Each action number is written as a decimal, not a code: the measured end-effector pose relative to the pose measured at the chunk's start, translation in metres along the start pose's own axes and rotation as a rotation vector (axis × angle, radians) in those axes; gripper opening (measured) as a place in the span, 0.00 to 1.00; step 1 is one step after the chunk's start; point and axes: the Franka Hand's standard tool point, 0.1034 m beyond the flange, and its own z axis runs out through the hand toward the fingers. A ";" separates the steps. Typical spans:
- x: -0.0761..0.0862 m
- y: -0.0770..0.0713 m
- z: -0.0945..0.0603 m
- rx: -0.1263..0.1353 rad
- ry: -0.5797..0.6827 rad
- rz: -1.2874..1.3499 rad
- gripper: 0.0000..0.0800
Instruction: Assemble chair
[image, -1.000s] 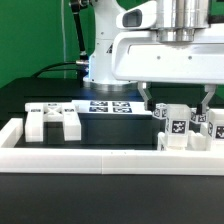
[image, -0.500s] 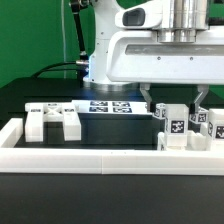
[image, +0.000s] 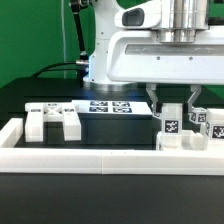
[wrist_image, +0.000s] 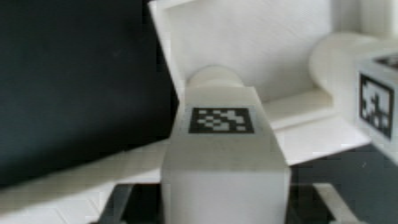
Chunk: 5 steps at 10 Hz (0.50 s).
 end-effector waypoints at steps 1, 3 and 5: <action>0.000 0.000 0.000 0.000 0.000 0.056 0.36; -0.001 -0.002 0.000 0.000 -0.001 0.246 0.36; -0.004 -0.004 0.000 -0.005 -0.006 0.438 0.36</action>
Offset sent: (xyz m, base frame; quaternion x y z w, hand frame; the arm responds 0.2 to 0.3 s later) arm -0.0034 0.0049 -0.0009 -0.0365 -0.0132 0.2642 0.9637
